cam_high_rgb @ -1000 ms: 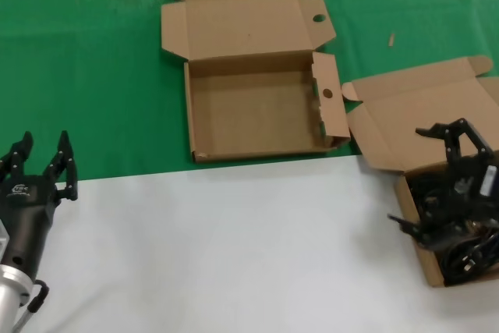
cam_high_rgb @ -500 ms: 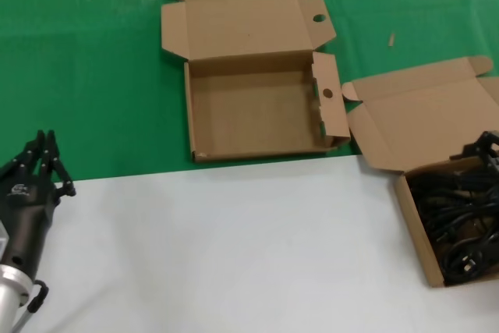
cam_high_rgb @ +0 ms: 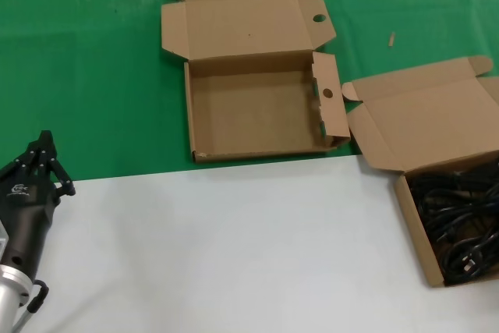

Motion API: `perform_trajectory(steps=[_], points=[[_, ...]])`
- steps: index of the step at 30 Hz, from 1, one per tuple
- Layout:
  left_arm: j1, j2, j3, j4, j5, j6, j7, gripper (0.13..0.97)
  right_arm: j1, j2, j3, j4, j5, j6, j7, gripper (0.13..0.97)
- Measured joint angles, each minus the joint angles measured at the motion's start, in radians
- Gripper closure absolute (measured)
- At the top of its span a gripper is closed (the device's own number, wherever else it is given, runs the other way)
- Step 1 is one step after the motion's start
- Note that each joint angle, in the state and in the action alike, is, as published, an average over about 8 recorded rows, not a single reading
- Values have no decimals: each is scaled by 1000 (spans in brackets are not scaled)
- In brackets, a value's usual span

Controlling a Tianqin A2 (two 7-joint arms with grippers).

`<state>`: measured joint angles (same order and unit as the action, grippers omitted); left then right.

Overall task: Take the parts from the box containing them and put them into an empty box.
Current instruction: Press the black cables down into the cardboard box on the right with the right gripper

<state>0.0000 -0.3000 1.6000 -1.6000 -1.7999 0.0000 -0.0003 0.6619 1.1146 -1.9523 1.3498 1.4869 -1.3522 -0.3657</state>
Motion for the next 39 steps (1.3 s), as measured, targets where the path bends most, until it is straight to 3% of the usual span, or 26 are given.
perform_trajectory(steps=[16, 25, 39], points=[[0, 0, 0, 0, 0, 0, 0, 957, -22, -22, -3, -97, -11, 30, -79, 185], [0, 0, 0, 0, 0, 0, 0, 957, -36, -33, 3, -134, 2, 46, -104, 304], [0, 0, 0, 0, 0, 0, 0, 957, -51, -42, 9, -169, 14, 64, -136, 621]])
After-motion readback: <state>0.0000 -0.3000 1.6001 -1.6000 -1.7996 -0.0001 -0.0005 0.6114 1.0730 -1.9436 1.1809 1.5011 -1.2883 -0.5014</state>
